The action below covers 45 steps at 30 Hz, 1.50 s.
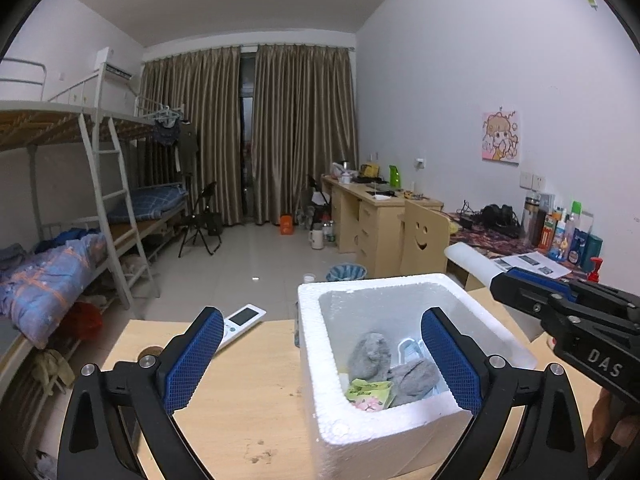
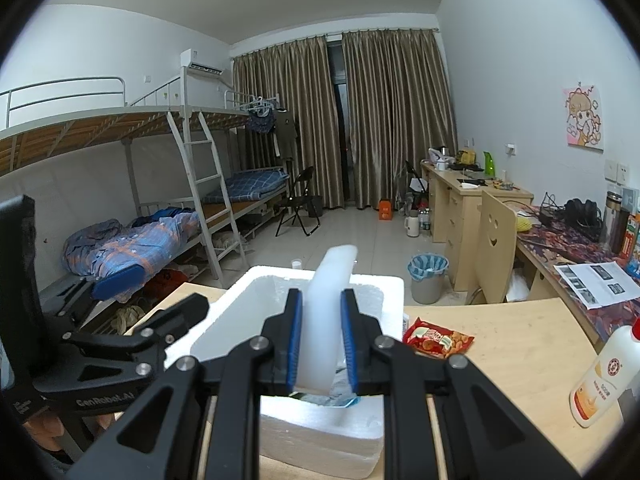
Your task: Organize soft objects
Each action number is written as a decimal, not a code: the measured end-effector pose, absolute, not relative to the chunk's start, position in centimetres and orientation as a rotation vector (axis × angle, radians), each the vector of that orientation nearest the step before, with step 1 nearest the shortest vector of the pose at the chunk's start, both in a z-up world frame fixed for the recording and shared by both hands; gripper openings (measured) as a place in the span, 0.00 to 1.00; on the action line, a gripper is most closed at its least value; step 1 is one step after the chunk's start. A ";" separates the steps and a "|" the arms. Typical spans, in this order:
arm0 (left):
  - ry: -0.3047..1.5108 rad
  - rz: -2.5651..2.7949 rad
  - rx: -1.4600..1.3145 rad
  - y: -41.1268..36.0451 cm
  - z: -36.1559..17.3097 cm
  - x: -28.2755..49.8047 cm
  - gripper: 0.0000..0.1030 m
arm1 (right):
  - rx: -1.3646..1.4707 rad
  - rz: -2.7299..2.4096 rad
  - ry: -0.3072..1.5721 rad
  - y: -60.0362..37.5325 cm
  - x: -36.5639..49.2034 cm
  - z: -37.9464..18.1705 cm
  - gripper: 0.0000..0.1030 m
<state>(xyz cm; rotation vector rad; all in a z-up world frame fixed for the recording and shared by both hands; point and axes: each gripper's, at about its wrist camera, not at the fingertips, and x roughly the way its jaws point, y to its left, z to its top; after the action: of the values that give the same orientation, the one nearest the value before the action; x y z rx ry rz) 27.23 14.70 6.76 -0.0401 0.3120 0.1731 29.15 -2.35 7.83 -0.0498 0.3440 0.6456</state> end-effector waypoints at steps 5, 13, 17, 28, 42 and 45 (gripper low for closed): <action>0.296 0.187 -0.039 15.4 6.8 26.5 0.96 | -0.057 0.645 0.351 -1.7 29.5 7.7 0.22; 0.302 0.205 -0.039 16.4 6.3 26.4 0.96 | -0.074 0.652 0.380 -0.3 30.5 7.0 0.22; 0.306 0.208 -0.049 16.9 6.1 26.3 0.96 | -0.080 0.652 0.399 0.1 31.3 6.6 0.22; 0.310 0.204 -0.052 17.1 6.0 26.4 0.96 | -0.078 0.669 0.417 0.5 31.7 6.1 0.34; 0.313 0.186 -0.065 17.4 5.8 26.3 0.96 | -0.066 0.645 0.397 -0.2 31.2 6.5 0.68; 0.311 0.184 -0.067 17.3 5.8 26.2 0.96 | -0.060 0.635 0.389 -0.4 31.0 6.6 0.80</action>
<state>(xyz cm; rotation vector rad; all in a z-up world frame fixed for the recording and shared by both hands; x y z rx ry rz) 26.23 17.34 5.84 -0.0672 0.3115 0.1841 31.02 -0.41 6.62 -0.0601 0.3894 0.6350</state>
